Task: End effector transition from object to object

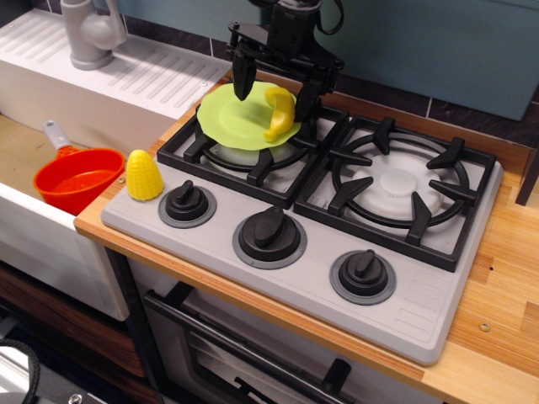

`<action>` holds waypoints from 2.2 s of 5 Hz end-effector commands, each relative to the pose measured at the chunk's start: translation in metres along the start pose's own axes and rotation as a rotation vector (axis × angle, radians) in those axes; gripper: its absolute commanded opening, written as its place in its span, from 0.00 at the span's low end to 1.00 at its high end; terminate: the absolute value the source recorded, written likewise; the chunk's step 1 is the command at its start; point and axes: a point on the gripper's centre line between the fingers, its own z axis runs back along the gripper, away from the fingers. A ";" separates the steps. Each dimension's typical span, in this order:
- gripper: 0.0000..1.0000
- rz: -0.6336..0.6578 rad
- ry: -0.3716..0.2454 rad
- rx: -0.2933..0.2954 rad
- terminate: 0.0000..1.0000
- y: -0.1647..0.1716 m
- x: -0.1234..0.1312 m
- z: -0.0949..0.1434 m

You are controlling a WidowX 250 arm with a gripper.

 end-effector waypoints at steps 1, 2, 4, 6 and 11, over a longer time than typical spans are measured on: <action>1.00 0.000 0.000 0.000 0.00 0.000 0.000 0.000; 1.00 0.021 0.026 0.010 0.00 0.008 0.003 0.031; 1.00 0.034 0.030 0.006 0.00 0.012 0.001 0.038; 1.00 -0.028 0.059 0.020 0.00 0.046 -0.028 0.046; 1.00 -0.099 0.003 0.020 0.00 0.086 -0.078 0.015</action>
